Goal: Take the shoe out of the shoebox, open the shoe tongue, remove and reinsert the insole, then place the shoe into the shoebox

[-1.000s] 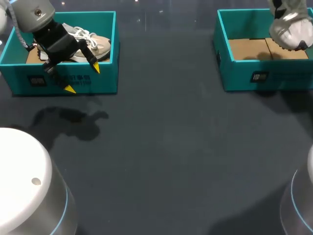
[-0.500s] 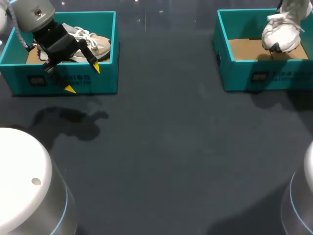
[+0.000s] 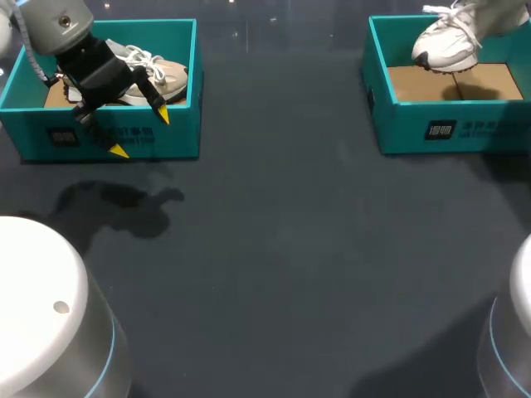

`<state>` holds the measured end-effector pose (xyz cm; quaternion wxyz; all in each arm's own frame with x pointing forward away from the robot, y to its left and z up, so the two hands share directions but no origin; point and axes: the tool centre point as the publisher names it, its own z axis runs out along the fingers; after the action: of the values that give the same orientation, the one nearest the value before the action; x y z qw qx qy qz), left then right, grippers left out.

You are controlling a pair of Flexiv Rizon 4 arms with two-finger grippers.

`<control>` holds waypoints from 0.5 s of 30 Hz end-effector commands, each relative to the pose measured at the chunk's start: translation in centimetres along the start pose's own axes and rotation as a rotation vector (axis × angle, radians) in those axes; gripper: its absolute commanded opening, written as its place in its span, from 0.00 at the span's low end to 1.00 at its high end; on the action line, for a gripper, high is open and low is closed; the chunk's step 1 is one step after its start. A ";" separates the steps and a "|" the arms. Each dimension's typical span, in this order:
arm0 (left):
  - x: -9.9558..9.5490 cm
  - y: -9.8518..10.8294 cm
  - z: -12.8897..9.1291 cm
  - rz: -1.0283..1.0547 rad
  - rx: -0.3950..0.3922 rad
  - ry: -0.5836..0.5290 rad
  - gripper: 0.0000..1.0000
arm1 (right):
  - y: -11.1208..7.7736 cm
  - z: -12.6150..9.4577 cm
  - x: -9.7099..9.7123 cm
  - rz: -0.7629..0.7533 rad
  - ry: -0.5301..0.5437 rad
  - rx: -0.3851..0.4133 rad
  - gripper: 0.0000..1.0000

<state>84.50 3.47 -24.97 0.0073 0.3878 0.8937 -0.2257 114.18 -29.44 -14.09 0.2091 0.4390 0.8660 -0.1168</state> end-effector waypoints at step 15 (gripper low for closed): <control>0.0 0.0 0.0 0.001 -0.002 0.001 1.00 | -2.2 0.8 1.0 0.360 -0.115 0.080 0.00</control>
<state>84.50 3.47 -24.98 0.0073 0.3877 0.8937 -0.2257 112.09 -30.33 -15.47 0.2595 0.5870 0.7546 -0.1369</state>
